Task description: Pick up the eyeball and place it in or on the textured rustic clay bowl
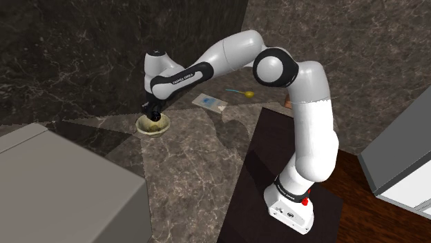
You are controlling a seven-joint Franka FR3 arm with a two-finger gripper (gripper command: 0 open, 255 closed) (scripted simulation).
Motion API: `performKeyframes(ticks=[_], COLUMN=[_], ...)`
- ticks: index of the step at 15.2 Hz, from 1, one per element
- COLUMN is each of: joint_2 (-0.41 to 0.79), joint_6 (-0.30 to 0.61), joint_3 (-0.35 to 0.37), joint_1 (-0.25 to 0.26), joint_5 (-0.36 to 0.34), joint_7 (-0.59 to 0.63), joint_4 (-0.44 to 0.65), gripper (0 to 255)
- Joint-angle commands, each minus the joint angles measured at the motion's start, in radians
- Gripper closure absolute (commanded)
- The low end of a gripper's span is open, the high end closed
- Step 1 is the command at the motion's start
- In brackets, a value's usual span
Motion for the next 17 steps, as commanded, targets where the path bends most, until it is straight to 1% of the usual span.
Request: performKeyframes(ticks=[1, 6, 7, 12, 16, 17], joint_2=[0.002, 0.003, 0.002, 0.003, -0.084, -0.084], joint_6=[0.005, 0.005, 0.005, 0.005, -0.072, -0.072], joint_3=[-0.001, -0.001, -0.001, -0.001, 0.019, 0.019], joint_1=[0.001, 0.001, 0.001, 0.001, -0.008, -0.008], joint_5=[-0.001, -0.001, -0.001, -0.001, 0.025, 0.025], joint_7=[0.002, 0.002, 0.002, 0.002, -0.013, -0.013], joint_4=[-0.002, -0.002, -0.002, -0.002, -0.010, -0.010], gripper=[255, 255, 0, 0, 0, 0])
